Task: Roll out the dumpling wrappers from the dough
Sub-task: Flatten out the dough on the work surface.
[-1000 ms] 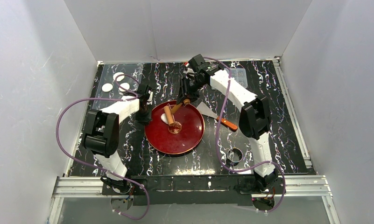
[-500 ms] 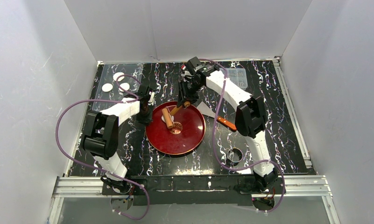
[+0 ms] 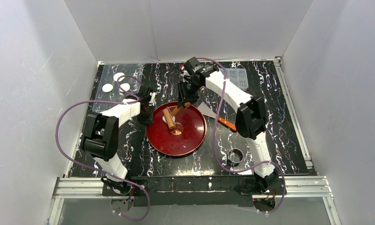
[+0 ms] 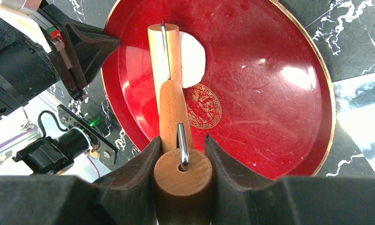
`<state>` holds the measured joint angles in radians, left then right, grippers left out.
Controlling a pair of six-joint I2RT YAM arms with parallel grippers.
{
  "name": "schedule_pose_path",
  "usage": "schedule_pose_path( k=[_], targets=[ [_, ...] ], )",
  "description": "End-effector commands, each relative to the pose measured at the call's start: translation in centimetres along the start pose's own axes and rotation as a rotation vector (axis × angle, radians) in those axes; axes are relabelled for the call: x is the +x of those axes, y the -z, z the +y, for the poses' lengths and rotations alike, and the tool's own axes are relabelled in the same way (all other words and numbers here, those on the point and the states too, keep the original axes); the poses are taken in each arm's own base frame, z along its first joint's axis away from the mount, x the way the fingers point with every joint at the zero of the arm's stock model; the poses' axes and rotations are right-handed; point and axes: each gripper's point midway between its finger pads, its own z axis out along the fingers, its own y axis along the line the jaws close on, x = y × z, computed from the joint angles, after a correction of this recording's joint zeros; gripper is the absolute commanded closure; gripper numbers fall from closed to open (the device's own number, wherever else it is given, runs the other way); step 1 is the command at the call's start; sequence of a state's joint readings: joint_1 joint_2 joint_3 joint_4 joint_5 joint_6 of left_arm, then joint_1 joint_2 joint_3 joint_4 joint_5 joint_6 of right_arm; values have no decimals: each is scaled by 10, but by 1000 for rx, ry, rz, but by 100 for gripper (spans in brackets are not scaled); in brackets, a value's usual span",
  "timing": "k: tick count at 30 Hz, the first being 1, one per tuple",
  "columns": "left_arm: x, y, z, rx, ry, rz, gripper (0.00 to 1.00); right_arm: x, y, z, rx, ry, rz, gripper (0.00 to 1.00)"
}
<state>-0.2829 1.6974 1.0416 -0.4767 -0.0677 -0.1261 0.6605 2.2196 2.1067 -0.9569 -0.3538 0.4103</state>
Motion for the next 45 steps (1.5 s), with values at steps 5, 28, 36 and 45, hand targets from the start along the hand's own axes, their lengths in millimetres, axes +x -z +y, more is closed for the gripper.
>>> schedule_pose_path(
  k=[5, 28, 36, 45],
  targets=[
    [21, -5, -12, 28, -54, 53, 100, 22, -35, -59, 296, 46, 81, 99],
    [19, -3, -10, 16, -72, 35, 100, 48, -72, -57, 233, 20, 178, 99],
    [17, -2, -9, 11, -76, 28, 100, 32, -61, -31, 166, 49, 126, 99],
    [17, -3, -7, 2, -87, 24, 100, -16, 22, 81, -202, 123, -63, 99]
  ],
)
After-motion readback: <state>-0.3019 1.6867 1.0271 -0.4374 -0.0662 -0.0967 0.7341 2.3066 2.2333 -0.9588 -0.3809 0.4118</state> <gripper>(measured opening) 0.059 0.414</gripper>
